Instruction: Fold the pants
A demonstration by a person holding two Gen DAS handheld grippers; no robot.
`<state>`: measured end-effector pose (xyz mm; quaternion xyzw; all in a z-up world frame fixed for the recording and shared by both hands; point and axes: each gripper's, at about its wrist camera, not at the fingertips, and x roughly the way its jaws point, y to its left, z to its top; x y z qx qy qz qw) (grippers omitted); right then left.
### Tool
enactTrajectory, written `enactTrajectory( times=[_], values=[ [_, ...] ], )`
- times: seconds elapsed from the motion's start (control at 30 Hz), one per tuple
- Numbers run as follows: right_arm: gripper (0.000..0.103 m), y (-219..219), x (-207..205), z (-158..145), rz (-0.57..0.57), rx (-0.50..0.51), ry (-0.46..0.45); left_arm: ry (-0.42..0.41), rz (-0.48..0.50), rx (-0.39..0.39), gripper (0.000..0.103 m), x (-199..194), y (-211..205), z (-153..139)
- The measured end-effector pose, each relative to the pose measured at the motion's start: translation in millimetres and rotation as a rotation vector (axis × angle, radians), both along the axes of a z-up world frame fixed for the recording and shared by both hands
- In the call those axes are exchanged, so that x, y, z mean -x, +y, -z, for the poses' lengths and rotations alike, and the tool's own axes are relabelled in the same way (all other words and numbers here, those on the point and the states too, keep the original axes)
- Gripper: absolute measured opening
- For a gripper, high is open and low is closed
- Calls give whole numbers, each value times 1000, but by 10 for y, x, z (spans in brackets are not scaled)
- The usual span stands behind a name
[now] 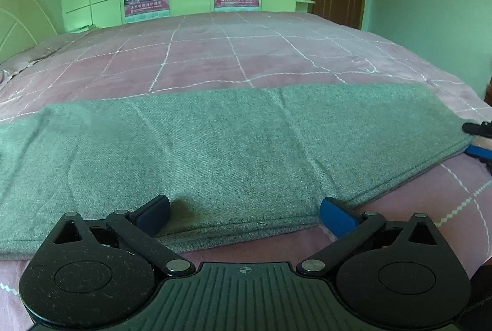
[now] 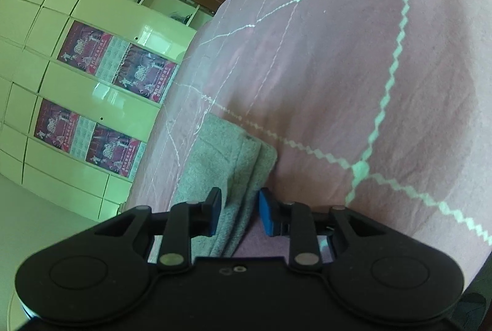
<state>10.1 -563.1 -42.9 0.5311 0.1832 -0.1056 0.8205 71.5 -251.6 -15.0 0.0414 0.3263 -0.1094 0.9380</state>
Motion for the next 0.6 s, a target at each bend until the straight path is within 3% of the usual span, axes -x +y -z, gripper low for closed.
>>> enactTrajectory(
  times=[0.1,0.2,0.27,0.37,0.47,0.53,0.6],
  values=[
    [12,25,-20,47,19,30,19,-3,2,-21,103,1,-40,40],
    [16,23,-11,22,57,34,0,1,-6,1,103,-15,-10,-5],
    [8,43,-84,33,31,73,41,-1,-5,-6,103,-21,-17,36],
    [7,45,-112,27,26,87,56,-15,-3,-25,103,-32,-38,71],
    [6,95,-131,-110,35,108,55,-24,12,13,103,-10,37,4],
    [6,210,-160,-286,19,149,21,-95,17,1,103,91,224,-137],
    [6,410,-237,-508,-34,211,-24,-157,13,49,103,180,607,-269]
  ],
)
